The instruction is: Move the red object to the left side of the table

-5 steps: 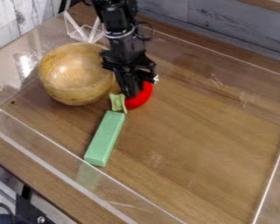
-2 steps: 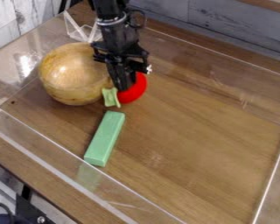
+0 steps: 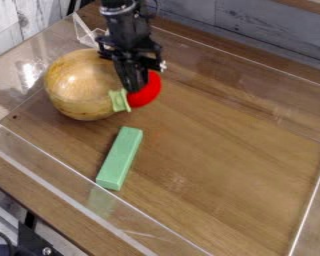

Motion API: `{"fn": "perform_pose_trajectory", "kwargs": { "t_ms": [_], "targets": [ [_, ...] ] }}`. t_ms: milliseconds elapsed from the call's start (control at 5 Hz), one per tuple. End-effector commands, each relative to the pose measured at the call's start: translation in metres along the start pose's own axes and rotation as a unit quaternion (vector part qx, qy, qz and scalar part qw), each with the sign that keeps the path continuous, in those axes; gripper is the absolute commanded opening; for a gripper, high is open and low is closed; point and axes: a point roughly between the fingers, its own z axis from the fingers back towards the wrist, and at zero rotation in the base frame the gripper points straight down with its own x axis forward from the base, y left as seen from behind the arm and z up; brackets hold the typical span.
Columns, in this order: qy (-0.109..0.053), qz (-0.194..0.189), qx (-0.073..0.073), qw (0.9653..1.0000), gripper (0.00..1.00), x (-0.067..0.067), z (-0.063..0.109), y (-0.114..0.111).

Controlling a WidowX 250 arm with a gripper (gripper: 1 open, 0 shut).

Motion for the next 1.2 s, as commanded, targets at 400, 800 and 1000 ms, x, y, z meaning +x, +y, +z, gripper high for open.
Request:
{"fn": "perform_pose_trajectory", "kwargs": {
  "t_ms": [400, 800, 1000],
  "targets": [
    [-0.039, 0.011, 0.023, 0.9989, 0.00, 0.006, 0.036, 0.028],
    [-0.036, 0.018, 0.023, 0.9989, 0.00, 0.004, 0.041, 0.035],
    [-0.034, 0.022, 0.023, 0.9989, 0.00, 0.003, 0.043, 0.039]
  ]
}}
